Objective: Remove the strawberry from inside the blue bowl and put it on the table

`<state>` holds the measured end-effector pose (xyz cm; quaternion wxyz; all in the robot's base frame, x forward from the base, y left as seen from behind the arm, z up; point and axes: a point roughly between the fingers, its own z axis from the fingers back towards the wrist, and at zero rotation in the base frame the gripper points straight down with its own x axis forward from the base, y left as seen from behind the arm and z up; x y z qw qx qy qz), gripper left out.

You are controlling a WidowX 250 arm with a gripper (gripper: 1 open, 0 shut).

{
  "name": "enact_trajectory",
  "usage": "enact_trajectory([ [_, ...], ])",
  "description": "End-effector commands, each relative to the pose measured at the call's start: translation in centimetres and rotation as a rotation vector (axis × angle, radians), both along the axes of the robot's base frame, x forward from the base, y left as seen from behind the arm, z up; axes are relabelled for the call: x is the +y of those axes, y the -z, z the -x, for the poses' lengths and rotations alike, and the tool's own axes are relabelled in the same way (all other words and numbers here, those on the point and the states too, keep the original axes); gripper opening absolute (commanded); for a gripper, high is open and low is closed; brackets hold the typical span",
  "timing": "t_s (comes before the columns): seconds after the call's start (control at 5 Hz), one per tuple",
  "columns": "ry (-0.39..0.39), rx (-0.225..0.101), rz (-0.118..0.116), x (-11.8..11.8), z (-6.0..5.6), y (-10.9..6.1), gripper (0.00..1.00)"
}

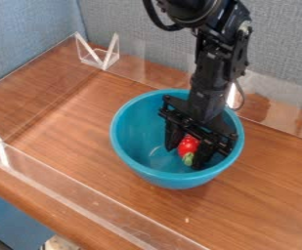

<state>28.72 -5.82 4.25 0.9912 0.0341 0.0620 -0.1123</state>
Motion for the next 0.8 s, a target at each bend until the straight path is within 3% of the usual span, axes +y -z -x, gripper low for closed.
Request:
enact_trajectory([
  [0.0,0.039,-0.062,0.019,-0.65,0.00,-1.84,0.00],
  [0.6,0.057,-0.085,0.028,-0.56,0.67,-2.24,0.00],
])
